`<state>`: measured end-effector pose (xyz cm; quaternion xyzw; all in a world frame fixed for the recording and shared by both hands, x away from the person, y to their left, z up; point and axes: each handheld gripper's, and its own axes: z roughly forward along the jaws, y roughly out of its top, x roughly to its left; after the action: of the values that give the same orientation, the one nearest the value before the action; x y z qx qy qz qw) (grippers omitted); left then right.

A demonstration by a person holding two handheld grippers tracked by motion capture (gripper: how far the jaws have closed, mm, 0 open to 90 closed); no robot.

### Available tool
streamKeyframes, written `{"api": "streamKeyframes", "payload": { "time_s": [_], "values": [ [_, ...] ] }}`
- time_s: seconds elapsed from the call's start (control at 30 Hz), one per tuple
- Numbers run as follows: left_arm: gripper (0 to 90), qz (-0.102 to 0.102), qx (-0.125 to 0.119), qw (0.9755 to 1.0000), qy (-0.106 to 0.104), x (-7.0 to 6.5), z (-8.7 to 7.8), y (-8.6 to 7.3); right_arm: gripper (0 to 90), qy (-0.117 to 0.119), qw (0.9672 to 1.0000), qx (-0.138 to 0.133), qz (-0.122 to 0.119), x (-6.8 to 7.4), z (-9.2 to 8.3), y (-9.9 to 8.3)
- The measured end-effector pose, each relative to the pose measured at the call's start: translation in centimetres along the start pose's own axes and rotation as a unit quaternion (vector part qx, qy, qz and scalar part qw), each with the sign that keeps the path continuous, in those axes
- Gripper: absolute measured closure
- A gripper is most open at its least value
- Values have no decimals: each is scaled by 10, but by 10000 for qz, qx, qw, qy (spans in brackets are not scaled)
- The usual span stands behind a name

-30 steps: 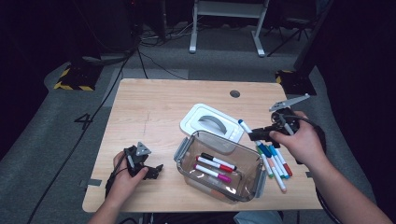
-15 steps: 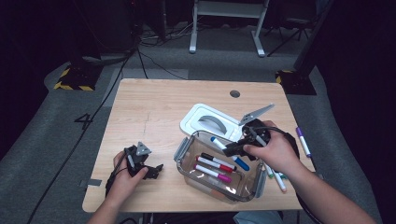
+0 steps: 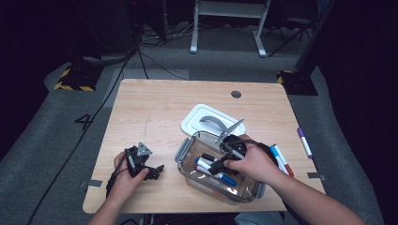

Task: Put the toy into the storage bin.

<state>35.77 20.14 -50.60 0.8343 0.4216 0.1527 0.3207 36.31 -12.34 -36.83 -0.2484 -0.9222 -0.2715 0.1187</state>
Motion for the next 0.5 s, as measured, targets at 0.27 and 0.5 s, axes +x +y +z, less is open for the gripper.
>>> {"api": "streamKeyframes", "payload": {
  "time_s": [0.27, 0.5],
  "values": [
    [2, 1, 1, 10000, 0, 0, 0, 0, 770, 72, 9988, 492, 19, -9, 32, 0],
    [1, 14, 10, 10000, -1, 0, 0, 0, 770, 194, 9969, 760, 56, -14, 51, -3]
  ]
}}
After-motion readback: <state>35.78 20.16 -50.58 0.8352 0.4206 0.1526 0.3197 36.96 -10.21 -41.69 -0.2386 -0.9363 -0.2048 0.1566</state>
